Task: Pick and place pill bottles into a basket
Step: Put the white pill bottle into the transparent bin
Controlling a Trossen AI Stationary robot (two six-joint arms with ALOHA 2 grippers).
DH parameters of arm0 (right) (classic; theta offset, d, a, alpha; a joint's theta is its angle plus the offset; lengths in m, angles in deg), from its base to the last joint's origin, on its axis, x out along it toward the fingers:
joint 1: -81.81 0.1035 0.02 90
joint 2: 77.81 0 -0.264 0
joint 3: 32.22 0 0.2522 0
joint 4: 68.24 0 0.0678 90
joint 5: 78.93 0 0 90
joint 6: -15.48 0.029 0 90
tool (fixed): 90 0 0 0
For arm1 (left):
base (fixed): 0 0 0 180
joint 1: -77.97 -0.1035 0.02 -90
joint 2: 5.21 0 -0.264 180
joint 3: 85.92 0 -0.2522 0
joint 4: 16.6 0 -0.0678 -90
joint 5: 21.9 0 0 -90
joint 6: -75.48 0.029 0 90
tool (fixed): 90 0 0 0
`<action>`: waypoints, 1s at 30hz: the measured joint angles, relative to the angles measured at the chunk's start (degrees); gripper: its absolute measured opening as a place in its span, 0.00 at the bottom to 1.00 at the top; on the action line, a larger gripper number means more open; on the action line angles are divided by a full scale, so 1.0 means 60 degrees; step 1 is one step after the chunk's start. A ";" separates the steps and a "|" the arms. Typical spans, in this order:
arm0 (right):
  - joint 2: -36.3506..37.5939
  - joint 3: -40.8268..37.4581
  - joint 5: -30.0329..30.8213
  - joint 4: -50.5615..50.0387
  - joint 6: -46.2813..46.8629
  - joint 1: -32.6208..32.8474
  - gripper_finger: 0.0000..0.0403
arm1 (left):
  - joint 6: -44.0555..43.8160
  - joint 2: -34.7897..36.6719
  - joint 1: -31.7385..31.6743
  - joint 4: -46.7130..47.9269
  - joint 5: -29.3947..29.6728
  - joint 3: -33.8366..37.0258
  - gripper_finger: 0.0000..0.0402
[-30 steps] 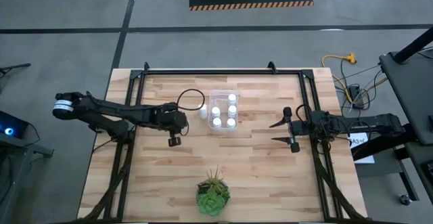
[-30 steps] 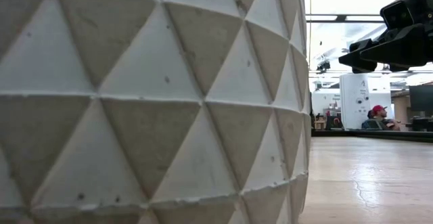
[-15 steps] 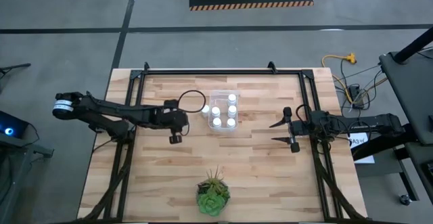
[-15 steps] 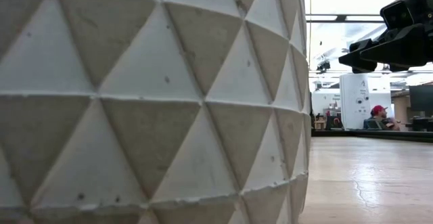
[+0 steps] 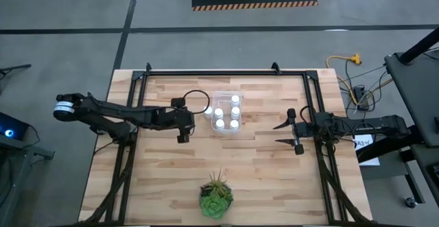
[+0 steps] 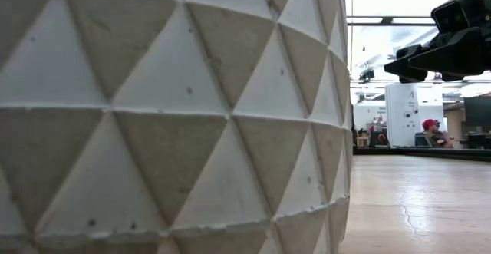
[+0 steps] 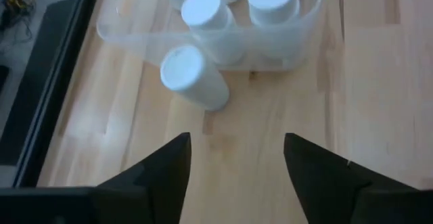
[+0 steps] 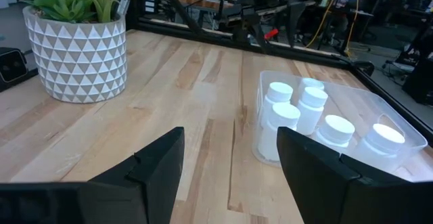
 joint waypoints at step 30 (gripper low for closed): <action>-0.0004 -0.0003 -0.0002 -0.0004 0.0003 0.0000 0.56 | 0.2363 -0.2705 -0.3252 -0.0653 -0.3999 -0.2002 0.57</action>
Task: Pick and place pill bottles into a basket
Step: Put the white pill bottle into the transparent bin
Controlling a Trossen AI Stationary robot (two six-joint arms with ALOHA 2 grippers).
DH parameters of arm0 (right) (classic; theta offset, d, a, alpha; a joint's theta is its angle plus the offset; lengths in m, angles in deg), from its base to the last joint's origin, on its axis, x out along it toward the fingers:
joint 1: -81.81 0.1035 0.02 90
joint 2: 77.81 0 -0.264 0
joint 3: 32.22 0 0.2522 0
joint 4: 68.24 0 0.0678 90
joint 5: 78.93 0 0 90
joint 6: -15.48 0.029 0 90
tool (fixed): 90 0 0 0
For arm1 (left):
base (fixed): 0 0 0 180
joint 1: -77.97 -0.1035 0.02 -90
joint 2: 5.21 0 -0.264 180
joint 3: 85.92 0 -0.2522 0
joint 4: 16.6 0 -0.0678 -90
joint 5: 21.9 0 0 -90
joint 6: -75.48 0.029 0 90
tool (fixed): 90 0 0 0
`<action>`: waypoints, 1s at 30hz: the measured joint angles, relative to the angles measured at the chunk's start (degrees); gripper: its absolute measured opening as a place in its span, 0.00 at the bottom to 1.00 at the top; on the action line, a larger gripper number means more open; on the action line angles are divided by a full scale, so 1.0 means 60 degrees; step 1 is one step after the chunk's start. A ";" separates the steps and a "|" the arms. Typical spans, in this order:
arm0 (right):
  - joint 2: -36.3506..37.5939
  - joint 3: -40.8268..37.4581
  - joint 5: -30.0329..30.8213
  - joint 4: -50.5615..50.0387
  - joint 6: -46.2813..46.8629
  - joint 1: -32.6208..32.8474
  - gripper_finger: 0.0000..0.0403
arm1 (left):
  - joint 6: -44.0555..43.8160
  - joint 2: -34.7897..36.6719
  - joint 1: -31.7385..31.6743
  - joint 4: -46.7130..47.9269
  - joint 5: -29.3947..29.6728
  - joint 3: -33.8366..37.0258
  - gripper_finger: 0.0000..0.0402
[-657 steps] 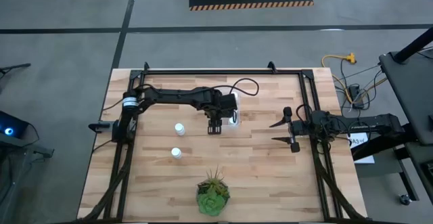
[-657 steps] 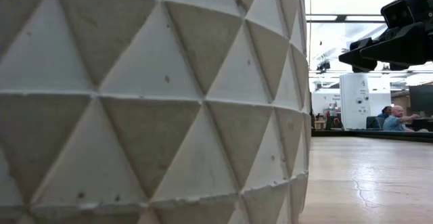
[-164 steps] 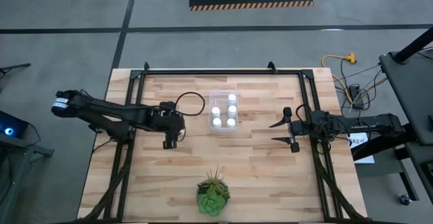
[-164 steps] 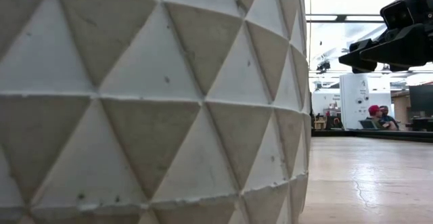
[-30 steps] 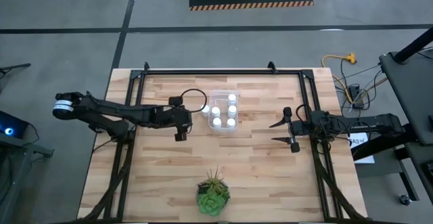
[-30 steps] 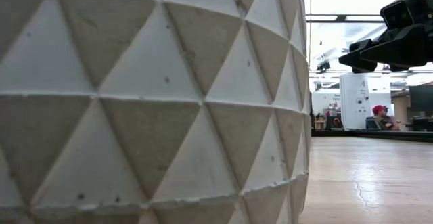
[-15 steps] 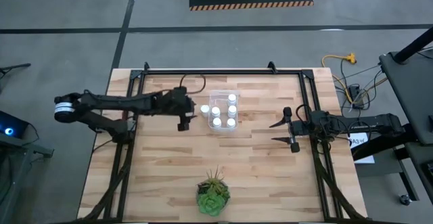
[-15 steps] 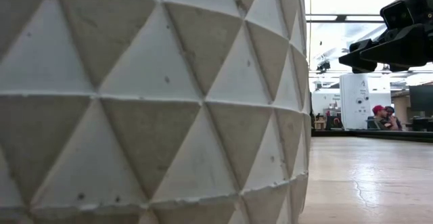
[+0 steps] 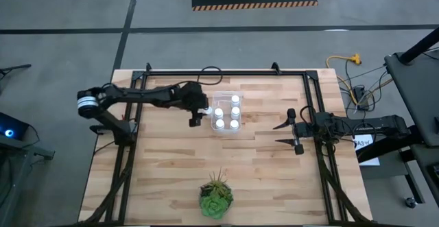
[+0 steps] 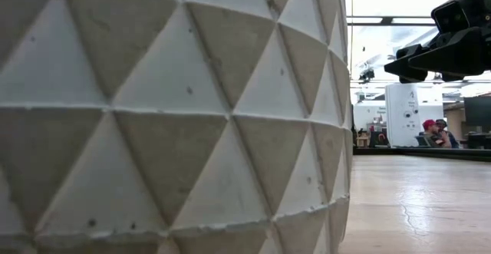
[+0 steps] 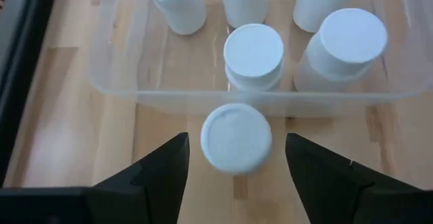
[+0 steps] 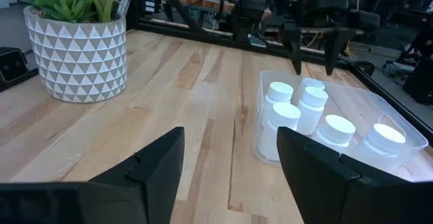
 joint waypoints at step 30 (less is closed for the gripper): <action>0.0000 0.0000 0.0002 0.0000 -0.0001 -0.0002 0.56 | 0.0069 -0.1005 -0.0251 0.0431 -0.0321 -0.0577 0.56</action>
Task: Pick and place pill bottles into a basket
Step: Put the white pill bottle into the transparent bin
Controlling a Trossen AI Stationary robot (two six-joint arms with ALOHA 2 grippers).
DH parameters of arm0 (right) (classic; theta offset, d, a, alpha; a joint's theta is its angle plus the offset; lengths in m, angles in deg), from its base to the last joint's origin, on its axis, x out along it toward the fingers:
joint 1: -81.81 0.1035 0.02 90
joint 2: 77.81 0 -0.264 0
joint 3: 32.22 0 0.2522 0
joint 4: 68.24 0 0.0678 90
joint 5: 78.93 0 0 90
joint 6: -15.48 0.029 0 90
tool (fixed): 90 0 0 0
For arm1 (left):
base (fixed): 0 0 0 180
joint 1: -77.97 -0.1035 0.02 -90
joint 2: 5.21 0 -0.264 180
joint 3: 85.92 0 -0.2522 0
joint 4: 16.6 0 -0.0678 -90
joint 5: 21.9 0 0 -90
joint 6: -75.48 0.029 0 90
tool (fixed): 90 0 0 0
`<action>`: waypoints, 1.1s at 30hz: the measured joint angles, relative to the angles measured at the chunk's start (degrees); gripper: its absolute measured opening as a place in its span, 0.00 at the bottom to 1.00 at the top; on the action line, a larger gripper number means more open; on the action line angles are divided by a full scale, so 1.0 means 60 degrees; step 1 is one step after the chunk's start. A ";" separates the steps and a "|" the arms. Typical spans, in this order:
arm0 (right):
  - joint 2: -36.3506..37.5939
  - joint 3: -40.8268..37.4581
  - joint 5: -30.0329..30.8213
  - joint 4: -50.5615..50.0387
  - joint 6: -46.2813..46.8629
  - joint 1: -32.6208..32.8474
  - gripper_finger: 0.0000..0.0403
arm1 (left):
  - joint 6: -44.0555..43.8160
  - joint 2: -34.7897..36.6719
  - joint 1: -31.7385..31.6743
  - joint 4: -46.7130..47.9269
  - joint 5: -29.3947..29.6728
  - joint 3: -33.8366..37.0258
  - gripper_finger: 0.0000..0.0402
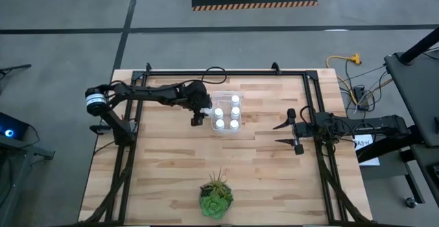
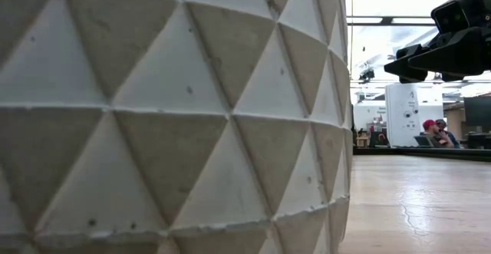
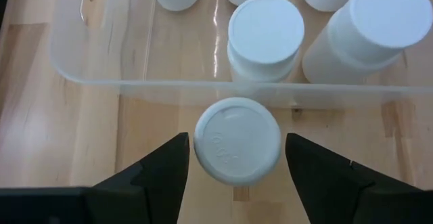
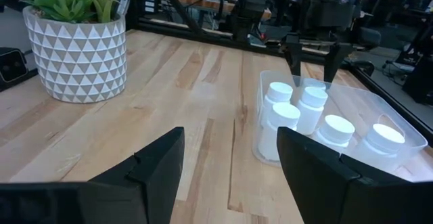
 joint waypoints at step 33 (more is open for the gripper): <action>0.0003 0.0000 -0.0002 0.0002 0.0001 0.0000 0.56 | -0.0357 0.0157 -0.0080 0.0074 -0.0084 -0.0046 0.38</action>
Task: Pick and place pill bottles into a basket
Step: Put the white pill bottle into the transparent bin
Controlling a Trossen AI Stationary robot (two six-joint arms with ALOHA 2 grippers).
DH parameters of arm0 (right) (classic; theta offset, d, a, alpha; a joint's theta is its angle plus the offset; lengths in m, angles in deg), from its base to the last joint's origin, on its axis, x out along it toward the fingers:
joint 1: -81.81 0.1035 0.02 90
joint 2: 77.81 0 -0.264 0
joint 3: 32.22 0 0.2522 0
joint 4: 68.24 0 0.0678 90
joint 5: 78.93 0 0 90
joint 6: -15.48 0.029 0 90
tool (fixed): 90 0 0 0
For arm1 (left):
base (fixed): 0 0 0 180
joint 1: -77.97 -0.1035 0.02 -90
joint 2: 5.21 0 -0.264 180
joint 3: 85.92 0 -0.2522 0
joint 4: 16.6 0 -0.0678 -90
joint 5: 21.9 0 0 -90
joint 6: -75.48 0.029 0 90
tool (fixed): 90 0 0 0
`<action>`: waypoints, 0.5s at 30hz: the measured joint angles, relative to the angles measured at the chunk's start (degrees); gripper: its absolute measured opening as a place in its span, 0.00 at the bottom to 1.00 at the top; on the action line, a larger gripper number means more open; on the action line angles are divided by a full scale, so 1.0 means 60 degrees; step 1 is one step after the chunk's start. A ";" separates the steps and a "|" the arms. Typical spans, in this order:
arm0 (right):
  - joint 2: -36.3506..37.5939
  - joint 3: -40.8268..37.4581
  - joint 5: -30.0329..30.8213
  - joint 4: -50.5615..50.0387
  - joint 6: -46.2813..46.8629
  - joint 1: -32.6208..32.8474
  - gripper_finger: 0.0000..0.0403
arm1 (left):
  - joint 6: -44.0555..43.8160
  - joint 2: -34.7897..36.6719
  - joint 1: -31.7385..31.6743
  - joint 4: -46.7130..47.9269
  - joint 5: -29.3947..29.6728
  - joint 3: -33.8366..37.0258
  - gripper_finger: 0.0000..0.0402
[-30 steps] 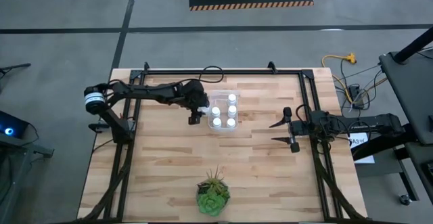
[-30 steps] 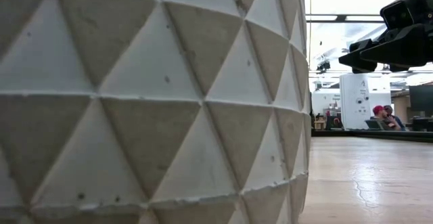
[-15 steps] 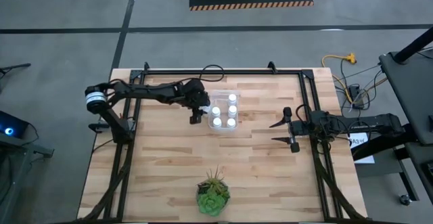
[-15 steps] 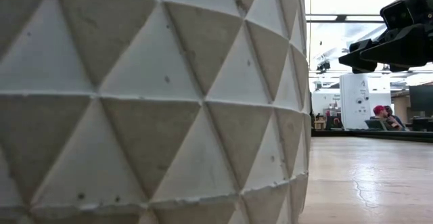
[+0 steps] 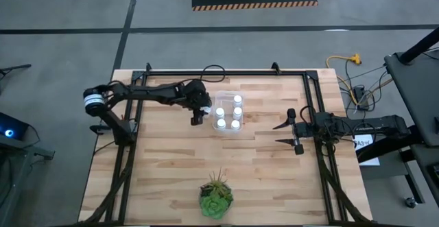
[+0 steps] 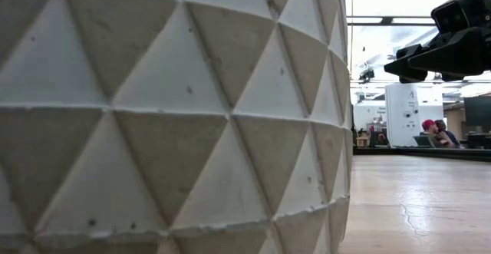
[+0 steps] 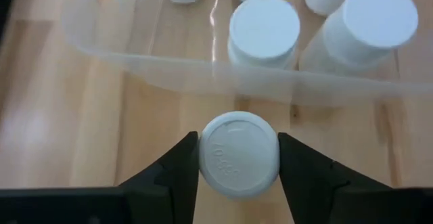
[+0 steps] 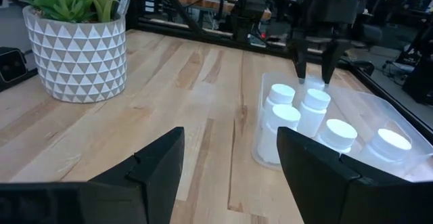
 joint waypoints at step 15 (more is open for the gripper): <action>-0.0003 0.0000 0.0003 -0.0002 0.0000 -0.0002 0.56 | -0.1223 0.3895 0.0029 -0.0084 0.0594 0.1064 0.09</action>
